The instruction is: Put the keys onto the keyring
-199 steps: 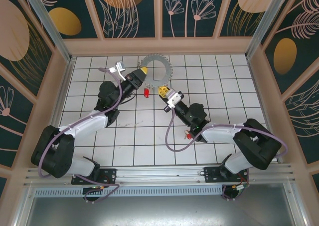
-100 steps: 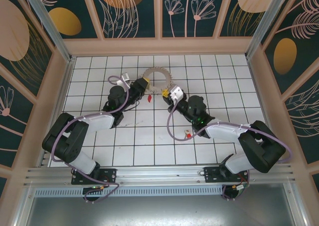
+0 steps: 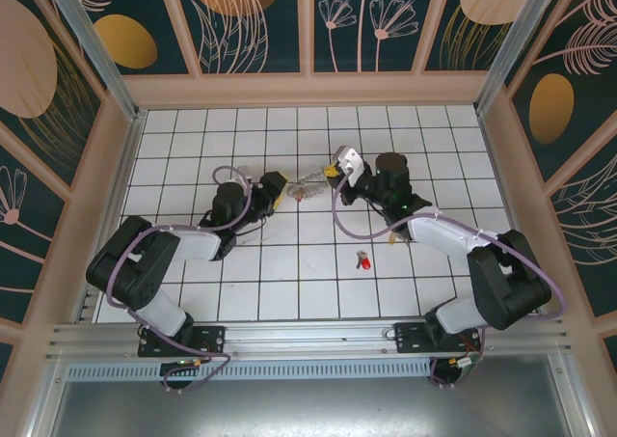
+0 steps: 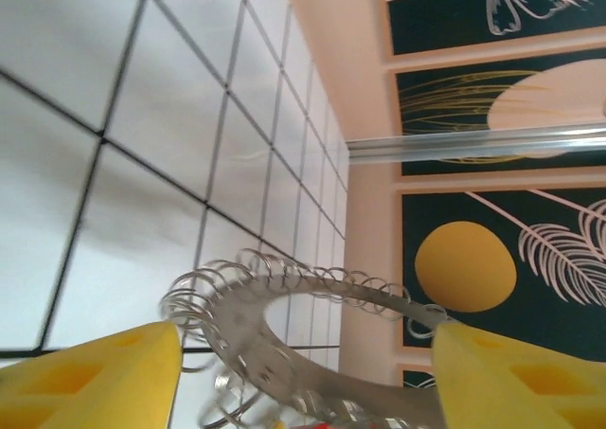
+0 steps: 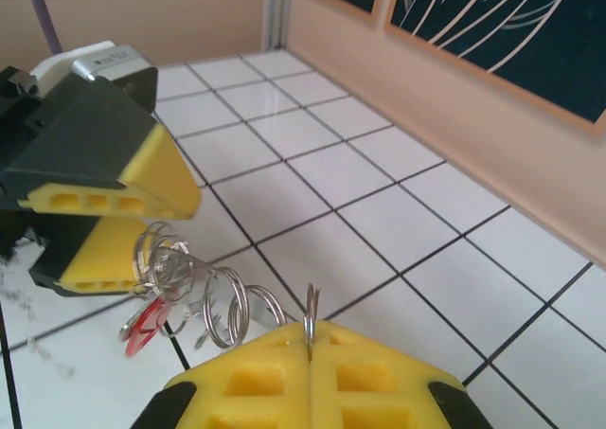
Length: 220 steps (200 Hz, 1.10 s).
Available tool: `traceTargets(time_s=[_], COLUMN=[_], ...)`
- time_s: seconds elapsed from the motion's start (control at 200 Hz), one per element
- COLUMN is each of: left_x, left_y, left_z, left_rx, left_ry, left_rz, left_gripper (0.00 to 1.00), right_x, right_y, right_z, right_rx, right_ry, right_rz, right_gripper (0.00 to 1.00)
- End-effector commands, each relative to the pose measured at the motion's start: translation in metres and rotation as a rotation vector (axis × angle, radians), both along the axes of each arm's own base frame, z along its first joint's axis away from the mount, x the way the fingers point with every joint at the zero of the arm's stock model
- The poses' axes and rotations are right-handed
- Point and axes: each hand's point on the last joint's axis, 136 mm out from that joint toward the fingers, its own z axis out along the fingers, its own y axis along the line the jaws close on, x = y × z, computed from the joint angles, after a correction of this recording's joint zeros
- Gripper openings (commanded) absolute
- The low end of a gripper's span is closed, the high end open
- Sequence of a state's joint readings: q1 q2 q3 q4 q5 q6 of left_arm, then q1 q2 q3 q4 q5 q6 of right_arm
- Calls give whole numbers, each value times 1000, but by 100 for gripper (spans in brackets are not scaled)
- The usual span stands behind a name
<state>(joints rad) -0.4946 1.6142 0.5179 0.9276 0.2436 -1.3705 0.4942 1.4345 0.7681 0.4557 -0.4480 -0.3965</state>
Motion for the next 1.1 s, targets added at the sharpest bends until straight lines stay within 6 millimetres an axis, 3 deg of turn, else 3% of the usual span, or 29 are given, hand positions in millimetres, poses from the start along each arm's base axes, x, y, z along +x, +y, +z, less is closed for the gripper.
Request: traceTargets(time_s=[0.0, 0.14, 0.22, 0.325, 0.44, 0.495, 0.535, 0.586, 0.776, 0.941, 1.096], left_x=[-8, -16, -16, -11, -11, -14, -17, -19, -35, -54, -71], left_y=[15, 30, 38, 42, 31, 23, 15, 5, -29, -55, -65], left_z=[-8, -10, 0, 25, 72, 89, 96, 101, 100, 79, 71], left_rx=[46, 133, 215, 336, 411, 448, 470, 489, 436, 487, 561], left_ry=[6, -8, -64, -191, -432, -549, -609, -651, -773, -835, -962], left_rz=[41, 72, 84, 75, 4, -52, -106, -165, -391, -622, -780], left_gripper=[75, 78, 78, 77, 73, 72, 70, 68, 56, 45, 41], right_x=[-3, 1, -15, -42, -67, -85, -87, -99, -121, -114, -108], right_y=[4, -2, 2, 9, 16, 22, 17, 18, 19, 16, 13], right_z=[-1, -13, -26, -38, -34, -27, -24, -30, -52, -48, -41], right_rx=[-82, -222, -338, -426, -407, -316, -275, -240, -144, -129, -149], right_ry=[-7, -85, -158, -228, -255, -190, -126, -20, 137, 103, 70], right_rz=[104, 94, 191, 339, 451, 535, 564, 622, 679, 638, 613], right_gripper=[0, 0, 0, 0, 0, 0, 0, 0, 0, 0, 0])
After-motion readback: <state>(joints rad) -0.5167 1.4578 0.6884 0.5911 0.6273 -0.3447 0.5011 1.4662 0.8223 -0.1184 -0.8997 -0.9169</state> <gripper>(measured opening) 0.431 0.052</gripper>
